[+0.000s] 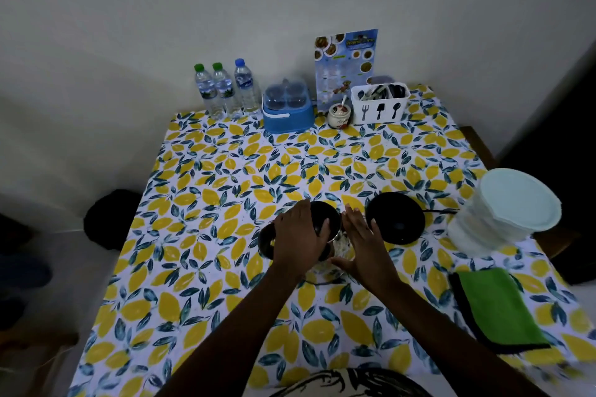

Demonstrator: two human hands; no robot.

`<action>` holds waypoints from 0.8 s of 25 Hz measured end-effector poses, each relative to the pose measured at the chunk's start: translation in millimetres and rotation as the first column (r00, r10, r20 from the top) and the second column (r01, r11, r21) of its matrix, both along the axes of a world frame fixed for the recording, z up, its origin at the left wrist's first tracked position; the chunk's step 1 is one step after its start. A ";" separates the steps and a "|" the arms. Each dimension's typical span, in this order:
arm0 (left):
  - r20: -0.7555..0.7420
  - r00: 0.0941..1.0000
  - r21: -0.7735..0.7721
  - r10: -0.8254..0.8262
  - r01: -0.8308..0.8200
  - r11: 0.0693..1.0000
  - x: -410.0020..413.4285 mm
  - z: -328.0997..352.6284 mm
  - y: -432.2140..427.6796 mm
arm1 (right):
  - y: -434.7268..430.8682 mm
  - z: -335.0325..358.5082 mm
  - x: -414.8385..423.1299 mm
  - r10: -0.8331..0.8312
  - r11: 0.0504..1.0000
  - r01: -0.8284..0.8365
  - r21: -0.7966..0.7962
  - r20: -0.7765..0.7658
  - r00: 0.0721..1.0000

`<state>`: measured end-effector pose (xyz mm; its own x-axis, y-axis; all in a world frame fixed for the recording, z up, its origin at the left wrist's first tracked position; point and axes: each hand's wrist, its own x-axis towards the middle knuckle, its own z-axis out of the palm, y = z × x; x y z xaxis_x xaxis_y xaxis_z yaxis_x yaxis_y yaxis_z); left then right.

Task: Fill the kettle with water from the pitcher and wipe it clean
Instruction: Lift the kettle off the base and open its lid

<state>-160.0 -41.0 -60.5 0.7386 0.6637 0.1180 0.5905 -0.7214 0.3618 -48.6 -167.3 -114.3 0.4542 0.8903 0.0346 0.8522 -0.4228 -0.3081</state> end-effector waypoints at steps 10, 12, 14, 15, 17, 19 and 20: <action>0.471 0.787 -0.695 0.398 0.054 0.717 -33.2 29.9 4.9 | -3.0 -6.5 -1.1 0.015 0.998 -0.014 0.066 -0.016 1.000; 0.472 0.718 -0.789 0.511 0.085 0.609 -45.8 25.3 12.4 | -5.2 -7.0 -6.0 0.021 0.997 -0.023 0.073 0.020 1.000; 0.461 0.679 -0.839 0.571 0.123 0.531 -58.9 20.3 21.1 | -6.9 -6.9 -12.4 0.034 0.994 -0.034 0.101 0.008 0.999; 0.454 0.680 -0.843 0.576 0.119 0.524 -64.6 18.2 24.7 | -6.8 -7.1 -16.2 0.047 0.992 -0.045 0.117 -0.012 0.999; 0.423 0.706 -0.817 0.569 0.024 0.576 -70.2 25.1 24.0 | -6.4 -8.0 -23.0 0.059 0.988 -0.051 0.147 -0.047 0.997; 0.408 0.736 -0.736 0.540 -0.086 0.672 -72.3 25.0 26.2 | -5.6 -7.9 -27.7 0.048 0.986 -0.039 0.161 -0.050 0.998; 0.408 0.756 -0.684 0.512 -0.118 0.720 -73.6 24.4 28.4 | -4.9 -7.5 -29.6 0.041 0.985 -0.033 0.168 -0.048 0.998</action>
<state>-233.6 -12.6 -36.1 0.4042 0.9111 -0.0808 0.2983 -0.0478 0.9533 -78.3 -172.1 -121.8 0.4260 0.8902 0.1614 0.8476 -0.3303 -0.4153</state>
